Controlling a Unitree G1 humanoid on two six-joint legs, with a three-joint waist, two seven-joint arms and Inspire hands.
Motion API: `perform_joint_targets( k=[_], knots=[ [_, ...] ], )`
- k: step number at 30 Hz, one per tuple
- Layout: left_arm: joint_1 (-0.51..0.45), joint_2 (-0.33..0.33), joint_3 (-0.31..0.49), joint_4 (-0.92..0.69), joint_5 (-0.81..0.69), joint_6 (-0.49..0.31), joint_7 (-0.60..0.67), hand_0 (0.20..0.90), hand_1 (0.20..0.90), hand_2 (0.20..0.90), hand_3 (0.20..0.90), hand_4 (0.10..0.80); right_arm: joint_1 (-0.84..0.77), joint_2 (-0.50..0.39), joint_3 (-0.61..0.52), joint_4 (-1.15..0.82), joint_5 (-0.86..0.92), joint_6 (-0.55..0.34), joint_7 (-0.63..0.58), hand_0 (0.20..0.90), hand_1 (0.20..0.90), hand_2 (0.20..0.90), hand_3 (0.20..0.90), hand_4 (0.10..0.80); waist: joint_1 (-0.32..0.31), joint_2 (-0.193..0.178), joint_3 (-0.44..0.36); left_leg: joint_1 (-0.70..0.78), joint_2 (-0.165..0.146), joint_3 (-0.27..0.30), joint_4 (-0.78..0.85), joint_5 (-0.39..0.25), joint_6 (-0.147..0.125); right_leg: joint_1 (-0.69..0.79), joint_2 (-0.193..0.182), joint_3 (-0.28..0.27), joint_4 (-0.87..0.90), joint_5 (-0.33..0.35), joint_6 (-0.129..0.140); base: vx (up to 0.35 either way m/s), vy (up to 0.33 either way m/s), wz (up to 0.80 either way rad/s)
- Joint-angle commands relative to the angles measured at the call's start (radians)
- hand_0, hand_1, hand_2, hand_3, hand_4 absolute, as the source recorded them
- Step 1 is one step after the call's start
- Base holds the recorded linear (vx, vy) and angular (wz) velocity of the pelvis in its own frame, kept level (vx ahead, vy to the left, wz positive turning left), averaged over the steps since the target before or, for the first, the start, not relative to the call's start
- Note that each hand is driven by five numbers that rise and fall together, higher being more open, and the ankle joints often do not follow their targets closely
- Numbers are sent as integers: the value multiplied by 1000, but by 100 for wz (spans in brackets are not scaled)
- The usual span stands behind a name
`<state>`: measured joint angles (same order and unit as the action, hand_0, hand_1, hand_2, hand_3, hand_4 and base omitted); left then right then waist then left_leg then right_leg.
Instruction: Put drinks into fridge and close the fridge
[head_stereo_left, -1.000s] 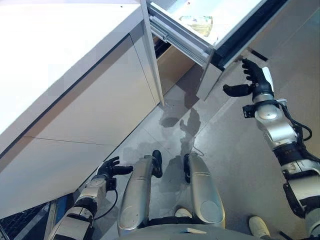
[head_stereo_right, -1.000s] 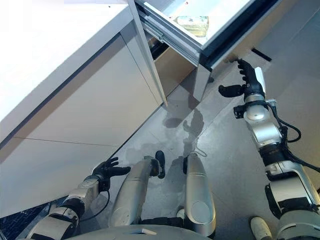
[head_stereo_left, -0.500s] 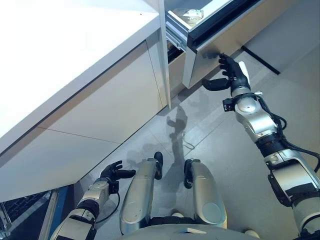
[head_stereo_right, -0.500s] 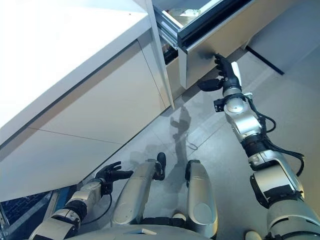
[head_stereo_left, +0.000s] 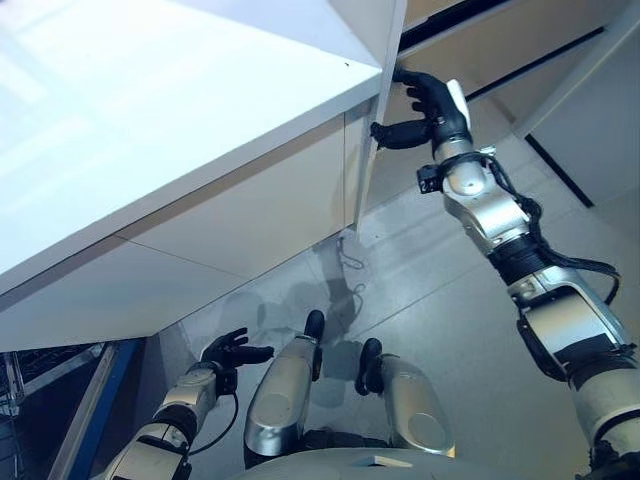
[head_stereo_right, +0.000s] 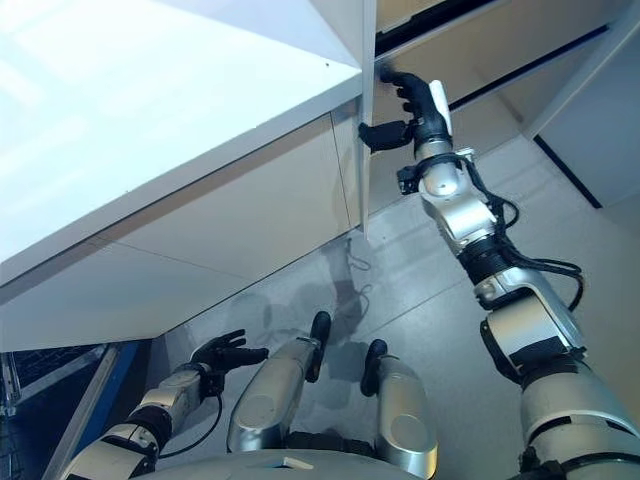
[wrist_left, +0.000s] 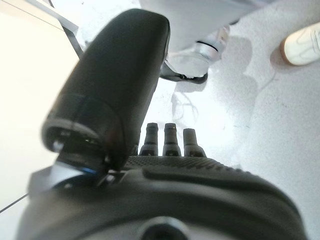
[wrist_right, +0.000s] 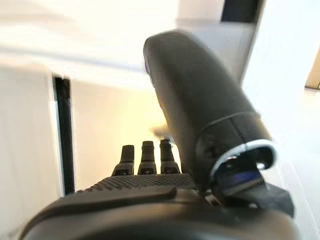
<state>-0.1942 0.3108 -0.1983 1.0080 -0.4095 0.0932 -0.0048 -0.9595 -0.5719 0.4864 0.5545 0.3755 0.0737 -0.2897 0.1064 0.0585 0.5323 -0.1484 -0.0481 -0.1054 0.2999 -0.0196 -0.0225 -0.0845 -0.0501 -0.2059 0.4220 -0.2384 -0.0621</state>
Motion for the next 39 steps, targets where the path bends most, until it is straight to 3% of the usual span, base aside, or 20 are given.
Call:
perform_joint_targets(
  k=[1,3,10,11,12,15,17,21,27,30,39],
  knots=[
    [102,49,-60,13,35,-58,-25,900,900,900,900,800,-158,23,-62,-78,-24,-209,-45,900,900,900,900,800,31,-68,-220,49,-32,74,-26,-105,55,41,-14,43,-193,130,54,23,5,-5],
    [121,43,-51,17,50,-60,-38,900,900,900,900,800,-95,-2,-93,-95,14,-201,-33,900,900,900,900,800,18,-79,-248,73,-31,82,-53,-103,54,62,-11,49,-225,137,61,12,15,-6],
    [198,21,4,-2,22,-52,-30,900,900,900,900,800,347,-12,-219,-188,16,-147,103,900,900,900,900,800,-46,-102,-347,147,-14,123,-155,-88,54,105,-4,80,-325,183,91,-27,16,-12],
    [223,13,36,-12,14,-46,-45,900,900,900,900,800,546,3,-303,-186,6,-152,149,900,900,900,900,800,-75,-105,-377,170,-6,142,-192,-85,54,114,-2,90,-353,195,103,-66,6,-24],
    [235,7,44,-18,9,-39,-46,900,900,900,900,800,631,14,-338,-179,-4,-166,169,900,900,900,900,800,-86,-105,-389,179,-4,149,-209,-81,53,117,0,95,-368,203,107,-83,8,-22],
    [260,-9,73,-10,-17,-34,-37,900,900,900,900,800,840,64,-388,-83,-38,-119,199,900,900,900,900,800,-124,-105,-420,215,9,180,-274,-64,45,133,4,102,-426,236,127,-68,0,-26],
    [254,-6,90,28,-40,-30,-50,900,900,900,900,800,922,120,-398,83,-57,-144,218,900,900,900,900,800,-142,-104,-434,233,17,189,-316,-53,38,140,14,110,-447,240,131,-93,-36,-30],
    [229,-1,96,108,3,-59,-92,900,900,900,900,800,980,187,-400,377,-155,-153,241,900,900,900,900,800,-151,-105,-446,243,21,184,-346,-39,36,145,27,118,-445,232,130,-54,-57,-22],
    [200,-25,63,205,76,-122,-118,900,900,900,900,800,1021,262,-389,707,-219,-74,346,900,900,900,900,800,-154,-96,-444,248,26,185,-347,-39,36,155,35,118,-446,222,123,-28,-27,-4],
    [202,-44,55,229,77,-147,-116,900,900,900,900,800,1026,287,-371,724,-224,-37,386,900,900,900,900,800,-158,-90,-443,249,25,180,-343,-43,37,156,37,124,-442,217,120,-8,0,-6],
    [195,-61,27,219,53,-158,-107,900,900,900,900,800,1028,295,-325,717,-270,-50,418,900,900,900,900,800,-161,-85,-437,243,20,169,-339,-53,39,152,41,130,-443,208,123,-9,3,-2]
  ],
)
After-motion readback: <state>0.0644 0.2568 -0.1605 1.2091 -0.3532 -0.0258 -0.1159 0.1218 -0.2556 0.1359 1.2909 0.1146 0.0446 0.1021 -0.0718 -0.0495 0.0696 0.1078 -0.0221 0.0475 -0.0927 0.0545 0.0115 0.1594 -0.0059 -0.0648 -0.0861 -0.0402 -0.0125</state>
